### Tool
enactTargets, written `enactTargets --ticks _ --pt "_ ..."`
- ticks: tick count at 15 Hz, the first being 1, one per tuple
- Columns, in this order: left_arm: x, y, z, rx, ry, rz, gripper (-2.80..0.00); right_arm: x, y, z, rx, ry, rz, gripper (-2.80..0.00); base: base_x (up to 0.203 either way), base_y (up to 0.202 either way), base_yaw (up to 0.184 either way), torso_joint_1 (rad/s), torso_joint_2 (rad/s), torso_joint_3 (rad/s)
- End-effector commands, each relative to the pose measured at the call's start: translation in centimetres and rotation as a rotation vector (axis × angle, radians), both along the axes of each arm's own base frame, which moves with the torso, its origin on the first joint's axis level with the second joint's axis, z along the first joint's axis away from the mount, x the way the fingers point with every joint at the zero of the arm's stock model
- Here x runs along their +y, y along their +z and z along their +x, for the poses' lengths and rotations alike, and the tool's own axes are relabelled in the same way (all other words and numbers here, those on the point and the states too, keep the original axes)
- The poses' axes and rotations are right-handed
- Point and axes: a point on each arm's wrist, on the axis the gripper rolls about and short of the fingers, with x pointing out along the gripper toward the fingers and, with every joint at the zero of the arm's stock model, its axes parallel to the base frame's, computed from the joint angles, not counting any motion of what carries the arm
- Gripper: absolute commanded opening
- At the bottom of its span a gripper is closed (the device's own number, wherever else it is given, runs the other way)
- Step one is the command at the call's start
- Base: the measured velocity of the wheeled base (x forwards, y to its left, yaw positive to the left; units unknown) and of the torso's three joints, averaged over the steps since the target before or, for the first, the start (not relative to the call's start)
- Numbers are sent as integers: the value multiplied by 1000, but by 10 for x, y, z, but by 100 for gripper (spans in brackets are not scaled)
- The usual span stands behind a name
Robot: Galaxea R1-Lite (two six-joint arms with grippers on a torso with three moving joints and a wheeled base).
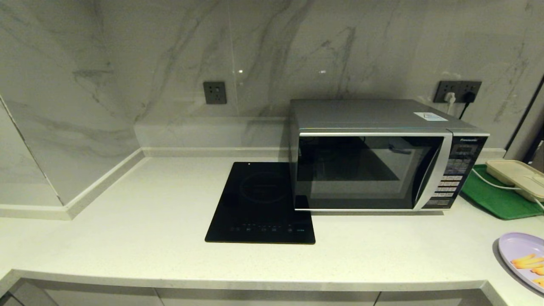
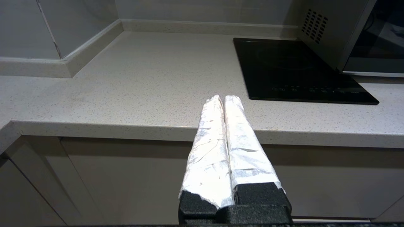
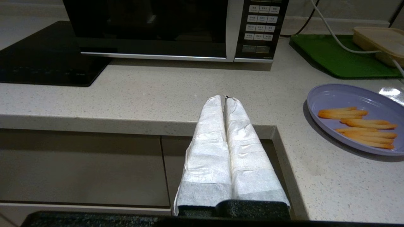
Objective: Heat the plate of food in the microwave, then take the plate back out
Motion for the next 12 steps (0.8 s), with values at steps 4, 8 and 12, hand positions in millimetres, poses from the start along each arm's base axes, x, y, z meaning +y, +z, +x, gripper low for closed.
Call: enactTargets --ticks 4,8,12 --pt "0 0 0 0 0 -1 -280 0 0 0 0 1 7 -280 0 0 0 0 0 0" --pt "0 0 0 0 0 -1 -280 0 0 0 -1 0 9 -280 0 0 0 0 0 0" --pt "0 0 0 0 0 0 -280 0 0 0 -2 -8 39 -280 0 0 0 0 0 0"
